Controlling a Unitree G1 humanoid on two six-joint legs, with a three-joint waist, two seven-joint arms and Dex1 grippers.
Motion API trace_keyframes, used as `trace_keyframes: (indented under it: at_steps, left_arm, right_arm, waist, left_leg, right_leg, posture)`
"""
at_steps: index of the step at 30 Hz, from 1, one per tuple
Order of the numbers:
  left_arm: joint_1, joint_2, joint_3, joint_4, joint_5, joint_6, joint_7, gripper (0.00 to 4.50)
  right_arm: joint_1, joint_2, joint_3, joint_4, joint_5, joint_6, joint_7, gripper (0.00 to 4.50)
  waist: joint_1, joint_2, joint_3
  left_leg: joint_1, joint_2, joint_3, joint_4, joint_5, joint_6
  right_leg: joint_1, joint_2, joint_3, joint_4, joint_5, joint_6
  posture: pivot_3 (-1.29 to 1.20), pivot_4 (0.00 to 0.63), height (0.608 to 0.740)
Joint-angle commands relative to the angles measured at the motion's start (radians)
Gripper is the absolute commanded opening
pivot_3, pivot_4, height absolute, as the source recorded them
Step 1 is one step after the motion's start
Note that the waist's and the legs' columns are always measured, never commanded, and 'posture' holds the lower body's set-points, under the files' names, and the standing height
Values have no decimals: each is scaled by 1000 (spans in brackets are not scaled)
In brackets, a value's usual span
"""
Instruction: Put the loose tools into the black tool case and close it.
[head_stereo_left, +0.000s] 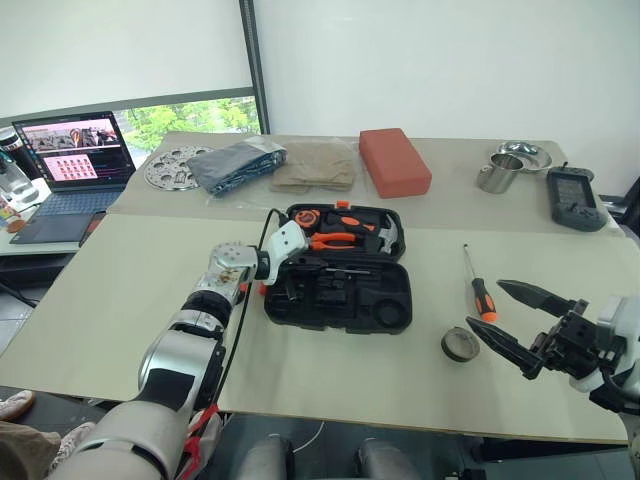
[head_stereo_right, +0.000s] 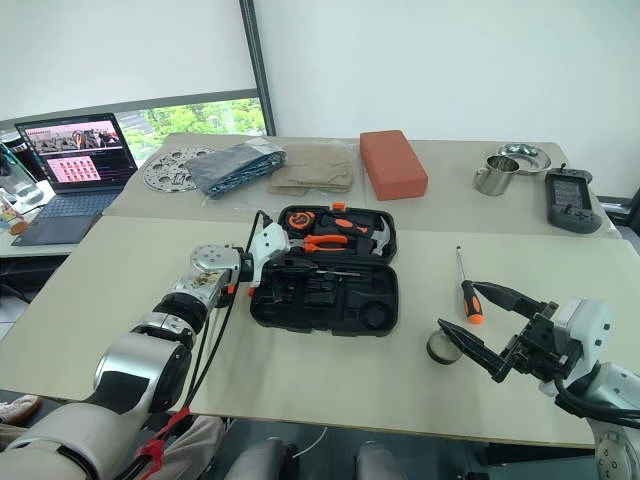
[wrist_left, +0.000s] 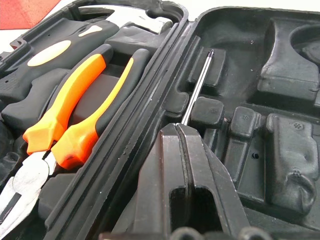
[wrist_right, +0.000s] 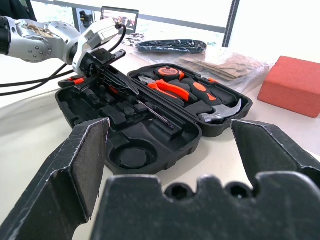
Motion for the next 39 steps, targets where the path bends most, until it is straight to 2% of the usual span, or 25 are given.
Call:
trace_keyframes:
  at_steps: [1,4,8,9,12,14,17,19,23,26,34,35,39]
  left_arm:
    - [6,22,9,-27,-17,-13,-41,14]
    - [18,50,40,-126,-76,-22,-99,14]
    - [62,88,83,-334,-186,97,-185,14]
    - [86,114,88,-438,-235,192,-225,14]
    - [144,189,81,-707,-344,432,-310,706]
    - [168,226,76,-822,-389,533,-325,1564]
    - [198,305,67,-983,-464,678,-375,2415]
    - [214,353,59,-1059,-498,740,-406,3192]
    - [230,400,40,-1111,-500,753,-410,4465]
    - [235,419,30,-1125,-483,735,-398,4500]
    - [277,468,37,-1175,-488,739,-361,4500]
    - [286,477,43,-1185,-494,744,-357,4500]
    - [323,519,86,-1230,-528,780,-328,4500]
  right_arm:
    - [3,-38,-10,-10,-52,50,-67,4500]
    - [-32,-62,18,9,-125,146,-191,4500]
    - [-105,-111,56,42,-184,282,-298,4500]
    - [-145,-135,74,72,-189,331,-308,4500]
    - [-282,-194,159,181,-245,430,-332,4500]
    - [-356,-223,218,242,-281,496,-346,4500]
    - [-457,-239,301,331,-325,557,-346,4500]
    - [-515,-239,341,368,-336,609,-347,4500]
    - [-601,-225,398,424,-359,677,-352,4500]
    - [-649,-219,429,465,-372,716,-352,3788]
    - [-718,-219,456,520,-385,740,-325,1042]
    - [-723,-218,457,523,-386,741,-322,915]
    - [-735,-211,441,519,-392,667,-315,919]
  waist:
    - [0,0,0]
    - [-7,-1,1]
    - [-15,-1,2]
    - [-15,-1,2]
    - [-32,2,4]
    - [-31,1,4]
    - [-29,2,4]
    - [-29,4,4]
    - [-27,5,6]
    - [-26,5,6]
    - [-28,5,6]
    - [-30,5,6]
    - [-32,6,8]
  left_leg:
    - [0,0,0,0,0,0]
    - [-1,0,0,0,0,0]
    - [-3,1,0,-2,0,0]
    - [-4,1,0,-2,0,0]
    - [-4,1,0,-3,0,0]
    - [-3,2,-1,-2,0,0]
    - [-3,2,-1,-2,0,0]
    - [-3,2,-1,-2,0,0]
    - [-3,2,-1,-2,0,0]
    - [-3,2,-1,-2,0,0]
    - [-3,3,-1,-3,0,0]
    - [-3,3,-1,-3,0,0]
    - [-3,3,-1,-4,0,0]
  right_leg:
    - [0,0,0,0,0,0]
    - [-2,0,0,0,0,0]
    - [-5,0,1,0,0,-1]
    - [-5,0,1,0,0,-1]
    - [-5,0,1,-1,0,-1]
    - [-4,0,2,-1,0,-1]
    - [-4,0,1,-1,0,-1]
    - [-4,1,1,-1,0,-1]
    - [-4,0,1,-2,0,-1]
    - [-4,0,1,-2,0,-1]
    - [-4,0,1,-3,0,-1]
    - [-4,0,1,-3,0,-1]
    - [-5,0,1,-3,0,-1]
  posture:
    - [0,150,740]
    - [0,150,740]
    - [0,150,740]
    - [0,150,740]
    - [0,150,740]
    - [0,150,740]
    - [0,150,740]
    - [0,150,740]
    - [0,150,740]
    - [0,150,740]
    - [0,150,740]
    - [0,150,740]
    - [0,150,740]
